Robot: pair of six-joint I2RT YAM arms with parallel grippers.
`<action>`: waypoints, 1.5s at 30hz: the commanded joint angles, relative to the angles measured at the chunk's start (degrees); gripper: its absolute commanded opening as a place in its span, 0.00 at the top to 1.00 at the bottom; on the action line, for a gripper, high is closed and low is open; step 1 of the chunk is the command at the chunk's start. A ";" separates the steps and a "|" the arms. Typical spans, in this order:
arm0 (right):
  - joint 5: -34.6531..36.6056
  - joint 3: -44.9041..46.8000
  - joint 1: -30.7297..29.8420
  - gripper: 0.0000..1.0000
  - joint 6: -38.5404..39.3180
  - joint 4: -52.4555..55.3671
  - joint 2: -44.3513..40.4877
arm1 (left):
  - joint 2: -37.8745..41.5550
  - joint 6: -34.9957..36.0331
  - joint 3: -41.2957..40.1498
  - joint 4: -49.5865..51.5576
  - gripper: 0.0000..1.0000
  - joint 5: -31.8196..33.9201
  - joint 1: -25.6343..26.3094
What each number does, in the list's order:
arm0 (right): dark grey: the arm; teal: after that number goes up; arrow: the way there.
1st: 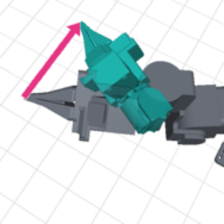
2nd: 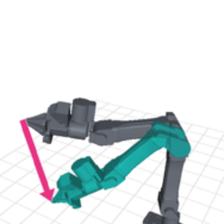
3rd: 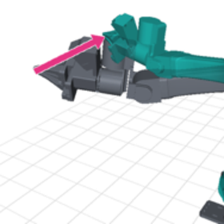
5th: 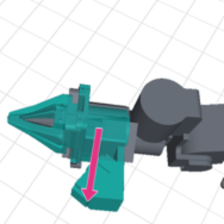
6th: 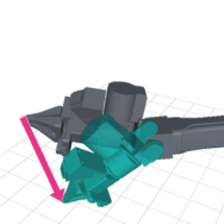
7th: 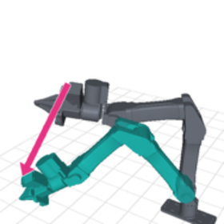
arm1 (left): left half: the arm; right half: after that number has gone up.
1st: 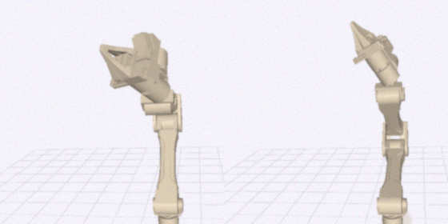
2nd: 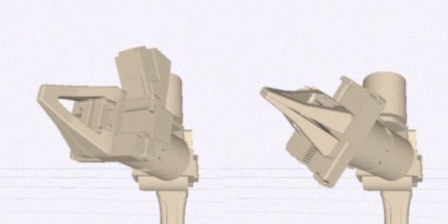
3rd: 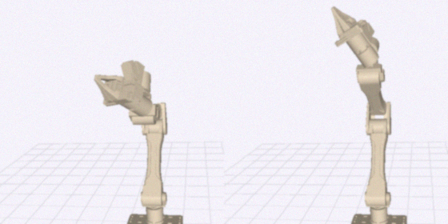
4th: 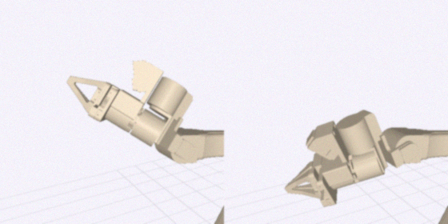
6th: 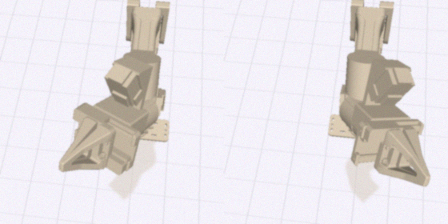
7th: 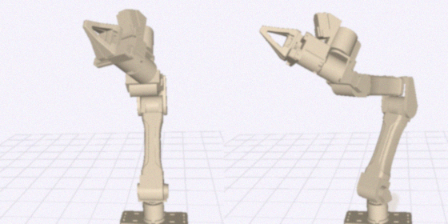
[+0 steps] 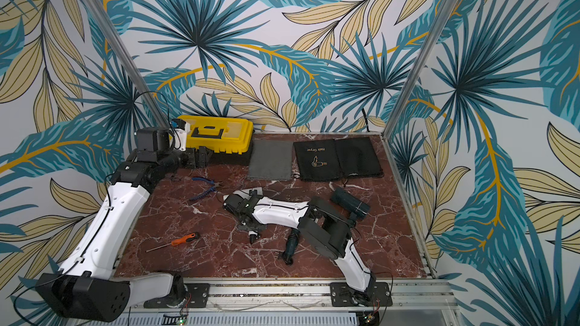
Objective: Pack away hair dryers
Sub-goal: Pick up the hair dryer from the center of the board.
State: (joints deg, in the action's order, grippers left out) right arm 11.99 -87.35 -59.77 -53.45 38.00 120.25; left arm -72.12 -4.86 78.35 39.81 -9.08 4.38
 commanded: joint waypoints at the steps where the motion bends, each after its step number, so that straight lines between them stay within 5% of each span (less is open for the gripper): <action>1: 3.36 2.57 0.03 0.96 4.70 2.95 -3.00 | -0.16 2.87 4.52 -0.11 0.01 -4.37 -0.16; 16: 14.02 7.68 0.95 1.00 35.23 -0.63 -29.04 | -7.30 6.86 14.65 5.89 0.01 -45.41 -0.16; 32: 20.42 10.75 1.01 1.00 48.43 -1.38 -46.09 | -9.58 9.67 10.25 5.89 0.00 -58.65 4.10; 45: 20.16 7.20 0.97 1.00 54.67 -0.20 -45.76 | -11.38 14.74 10.16 10.10 0.01 -61.51 6.90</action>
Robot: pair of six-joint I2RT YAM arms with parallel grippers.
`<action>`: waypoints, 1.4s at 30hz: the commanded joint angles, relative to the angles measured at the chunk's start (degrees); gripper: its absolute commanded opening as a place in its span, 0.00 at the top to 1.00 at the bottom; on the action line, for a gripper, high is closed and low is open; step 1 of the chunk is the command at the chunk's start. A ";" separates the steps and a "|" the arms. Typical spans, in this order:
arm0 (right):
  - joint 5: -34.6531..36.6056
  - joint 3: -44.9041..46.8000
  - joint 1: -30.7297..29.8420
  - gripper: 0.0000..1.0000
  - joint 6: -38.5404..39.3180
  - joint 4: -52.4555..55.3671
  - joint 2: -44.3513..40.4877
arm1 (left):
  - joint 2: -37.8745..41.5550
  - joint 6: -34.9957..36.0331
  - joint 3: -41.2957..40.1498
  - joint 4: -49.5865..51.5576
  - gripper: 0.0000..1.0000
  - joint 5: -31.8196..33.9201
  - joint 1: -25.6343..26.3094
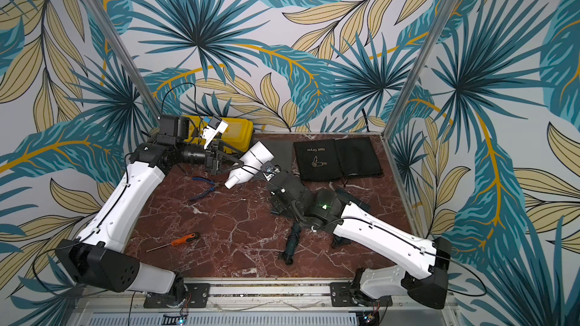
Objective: Pack away hair dryers
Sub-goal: Pick up the hair dryer from the center of the board.
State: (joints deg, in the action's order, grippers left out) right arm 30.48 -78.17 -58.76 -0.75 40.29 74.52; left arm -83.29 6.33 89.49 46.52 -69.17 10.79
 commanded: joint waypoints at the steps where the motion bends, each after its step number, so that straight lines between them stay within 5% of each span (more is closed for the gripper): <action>1: 1.42 -1.90 0.02 1.00 2.42 -2.82 -0.08 | -0.23 5.53 -0.96 5.64 0.01 -1.31 0.84; 13: 0.10 -3.53 -0.03 1.00 4.55 -4.87 1.98 | -0.89 11.15 -3.39 9.95 0.01 6.21 5.13; 24: 0.89 -3.31 -0.01 1.00 6.13 -7.16 1.93 | -3.02 11.51 -1.72 12.17 0.20 5.34 5.45; 28: 1.40 -4.09 -0.30 1.00 7.00 -6.26 2.81 | -2.76 11.77 -0.73 12.33 0.05 6.73 5.43; 42: 2.90 -4.01 -1.77 1.00 7.54 -5.84 3.21 | -3.68 10.12 2.83 12.45 0.02 7.59 5.39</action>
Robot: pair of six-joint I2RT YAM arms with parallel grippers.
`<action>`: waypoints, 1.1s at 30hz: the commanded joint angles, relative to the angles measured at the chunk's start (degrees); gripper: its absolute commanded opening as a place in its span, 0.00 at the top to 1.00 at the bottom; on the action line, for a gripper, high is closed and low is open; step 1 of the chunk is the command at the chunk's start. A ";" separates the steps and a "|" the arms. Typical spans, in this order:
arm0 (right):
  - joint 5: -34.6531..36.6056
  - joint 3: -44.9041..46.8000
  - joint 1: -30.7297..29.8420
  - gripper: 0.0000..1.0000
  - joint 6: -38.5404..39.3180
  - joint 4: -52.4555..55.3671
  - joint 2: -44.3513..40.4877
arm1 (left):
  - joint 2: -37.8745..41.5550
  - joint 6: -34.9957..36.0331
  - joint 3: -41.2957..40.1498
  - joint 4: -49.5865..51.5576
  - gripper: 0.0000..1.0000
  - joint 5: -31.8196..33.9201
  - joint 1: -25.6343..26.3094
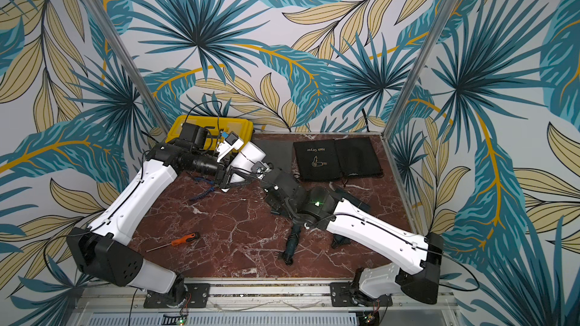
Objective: Pack away hair dryers
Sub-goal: Pick up the hair dryer from the center of the board.
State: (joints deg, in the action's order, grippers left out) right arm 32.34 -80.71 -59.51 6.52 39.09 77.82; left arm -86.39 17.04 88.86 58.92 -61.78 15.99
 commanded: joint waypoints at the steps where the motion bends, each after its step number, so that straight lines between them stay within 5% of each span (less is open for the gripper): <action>1: 1.12 -1.51 -1.34 1.00 0.24 -4.64 -0.02 | -0.55 -0.50 3.58 0.03 0.01 0.04 0.23; 11: 1.81 -1.48 -2.18 1.00 0.60 -4.92 -1.11 | -1.17 -0.16 3.35 -0.03 0.08 0.72 0.45; 28: -0.81 -3.41 -4.48 1.00 -3.07 -6.32 -0.41 | -0.66 -3.29 1.94 -0.03 1.00 -4.31 0.62; 33: -0.66 -7.15 -4.48 0.64 -3.47 -0.21 0.80 | 2.46 1.39 1.05 0.08 1.00 1.52 0.66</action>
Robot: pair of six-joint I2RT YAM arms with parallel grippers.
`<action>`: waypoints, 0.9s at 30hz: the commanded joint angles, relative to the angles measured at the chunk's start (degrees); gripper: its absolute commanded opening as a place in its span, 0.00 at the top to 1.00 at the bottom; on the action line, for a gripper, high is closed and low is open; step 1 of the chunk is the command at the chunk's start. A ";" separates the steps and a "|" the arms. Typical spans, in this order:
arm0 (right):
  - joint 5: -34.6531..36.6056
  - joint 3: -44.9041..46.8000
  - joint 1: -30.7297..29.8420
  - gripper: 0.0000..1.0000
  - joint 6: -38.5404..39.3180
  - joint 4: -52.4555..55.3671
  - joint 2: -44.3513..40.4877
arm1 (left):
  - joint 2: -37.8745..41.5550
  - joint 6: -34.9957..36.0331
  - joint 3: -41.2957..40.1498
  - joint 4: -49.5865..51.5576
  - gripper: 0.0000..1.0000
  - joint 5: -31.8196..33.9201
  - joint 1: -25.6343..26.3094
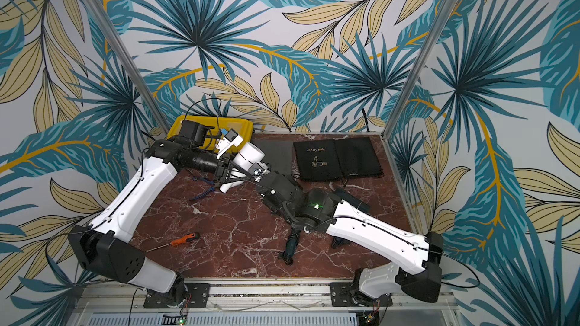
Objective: Pack away hair dryers
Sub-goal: Pick up the hair dryer from the center of the board, then fold the hair dryer.
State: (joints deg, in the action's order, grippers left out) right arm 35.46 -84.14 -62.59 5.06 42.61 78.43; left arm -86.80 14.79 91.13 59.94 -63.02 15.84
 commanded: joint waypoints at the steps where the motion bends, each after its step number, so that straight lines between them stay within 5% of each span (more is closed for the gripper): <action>1: -3.90 -4.04 -1.40 0.55 -2.15 -2.73 0.08 | 3.29 5.00 -1.01 -0.52 1.00 3.49 0.78; 5: -5.60 -6.21 -1.16 0.32 -3.62 3.74 -0.79 | 4.03 11.04 0.91 2.72 1.00 6.23 0.78; 9: -13.55 -9.28 1.14 0.21 -6.90 10.89 -2.31 | 3.67 16.44 2.05 7.05 1.00 6.60 0.82; 20: -44.08 -6.06 14.26 0.21 -12.19 13.78 -8.07 | 3.88 20.55 2.11 12.09 1.00 0.66 0.99; 27: -49.04 -3.99 15.13 0.33 -13.05 13.08 -8.22 | 3.70 18.42 3.65 12.08 1.00 -4.99 1.13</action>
State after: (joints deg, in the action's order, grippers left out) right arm -8.32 -90.24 -47.77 -6.72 55.75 70.04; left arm -84.27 33.74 91.31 71.99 -61.19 16.64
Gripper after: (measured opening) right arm 0.680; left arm 0.676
